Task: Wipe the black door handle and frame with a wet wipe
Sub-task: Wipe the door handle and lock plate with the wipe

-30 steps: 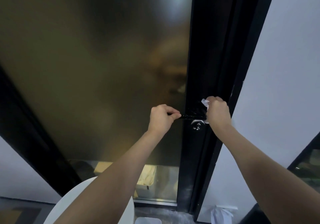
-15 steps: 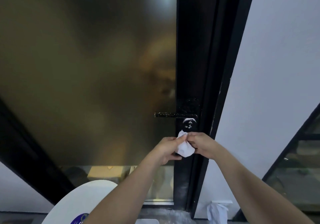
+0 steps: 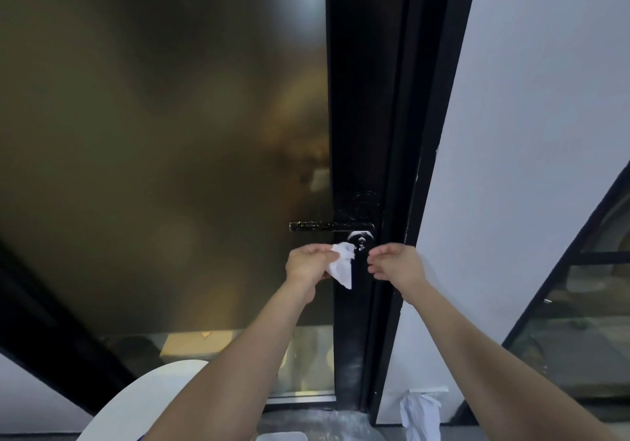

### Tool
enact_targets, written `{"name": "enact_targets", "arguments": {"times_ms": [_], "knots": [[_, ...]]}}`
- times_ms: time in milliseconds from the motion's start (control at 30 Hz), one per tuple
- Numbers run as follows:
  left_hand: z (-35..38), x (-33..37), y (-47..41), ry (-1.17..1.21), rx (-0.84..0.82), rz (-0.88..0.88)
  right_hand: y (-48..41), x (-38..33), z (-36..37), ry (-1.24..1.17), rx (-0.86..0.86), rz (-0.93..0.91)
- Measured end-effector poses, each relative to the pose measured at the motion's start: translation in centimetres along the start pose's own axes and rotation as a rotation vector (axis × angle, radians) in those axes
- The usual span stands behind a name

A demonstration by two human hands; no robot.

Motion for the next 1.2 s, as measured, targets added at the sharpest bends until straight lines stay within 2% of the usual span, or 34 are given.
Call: {"name": "enact_targets", "arguments": {"times_ms": [100, 167, 267, 333, 467, 700, 867, 1033, 1100, 1200], "knots": [[-1.5, 0.5, -1.0, -0.069, 0.147, 0.078, 1.7, -3.2, -2.3, 0.033, 0.254, -0.277], [-1.5, 1.3, -1.0, -0.118, 0.189, 0.141, 3.6, -5.5, -2.8, 0.017, 0.326, -0.476], [-0.6, 2.1, -1.2, -0.171, 0.204, 0.225, 5.9, -8.6, -1.8, 0.174, 0.312, -0.756], [0.0, 2.5, -1.2, -0.218, 0.21, 0.252, 6.1, -9.8, -0.4, 0.348, 0.214, -0.842], [0.6, 2.7, -1.8, -0.236, 0.26, 0.274, 5.2, -10.7, 0.7, 0.651, 0.07, -0.845], [0.3, 3.1, -2.5, -0.266, 0.305, 0.39, 4.6, -12.5, 1.4, 0.802, -0.049, -0.712], [2.5, 4.1, -2.2, -0.328, 0.133, 0.603, 4.3, -12.6, 1.3, 0.801, -0.044, -0.69], [6.9, 4.0, -1.4, -0.632, -0.236, 0.908, 4.2, -12.5, 0.8, 0.762, -0.029, -0.694], [7.8, 4.0, -1.0, -0.698, -0.297, 0.958, 4.0, -12.5, 0.7, 0.745, -0.028, -0.673], [8.1, 4.3, -1.2, -0.727, -0.371, 0.934, 3.7, -12.4, 0.6, 0.719, -0.029, -0.617]]}}
Point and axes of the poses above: each hand's wrist, its own y-axis away from the middle knuckle, its own z-axis out of the palm, x = y × z, the point moved 9 cm from there along -y, towards the middle knuckle, and after that the axes turned 13 degrees about z, right-handed, at the moved point
